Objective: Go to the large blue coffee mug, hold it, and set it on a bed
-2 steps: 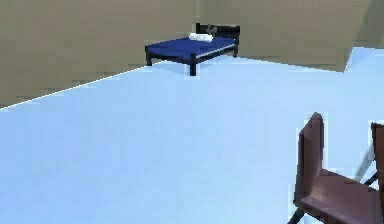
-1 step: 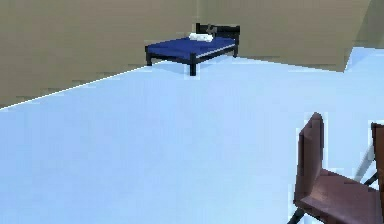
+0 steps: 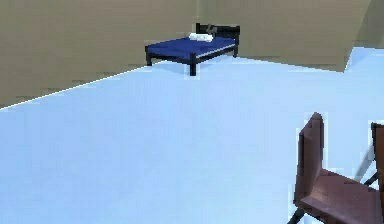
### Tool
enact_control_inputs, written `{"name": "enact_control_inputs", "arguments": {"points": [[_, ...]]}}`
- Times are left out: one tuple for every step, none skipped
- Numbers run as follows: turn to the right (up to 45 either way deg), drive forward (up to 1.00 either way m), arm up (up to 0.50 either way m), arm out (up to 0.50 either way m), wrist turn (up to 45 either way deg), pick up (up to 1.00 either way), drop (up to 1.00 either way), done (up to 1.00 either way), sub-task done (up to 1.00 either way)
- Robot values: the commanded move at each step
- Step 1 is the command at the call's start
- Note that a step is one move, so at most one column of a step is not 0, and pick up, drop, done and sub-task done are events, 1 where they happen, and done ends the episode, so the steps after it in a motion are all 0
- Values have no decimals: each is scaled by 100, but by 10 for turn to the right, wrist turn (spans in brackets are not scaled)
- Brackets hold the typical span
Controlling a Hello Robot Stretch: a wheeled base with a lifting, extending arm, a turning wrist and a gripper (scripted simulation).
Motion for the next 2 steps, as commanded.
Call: {"name": "enact_control_inputs", "arguments": {"points": [[0,0,0,0,-450,0,0,0,0],[0,0,0,0,-450,0,0,0,0]]}}
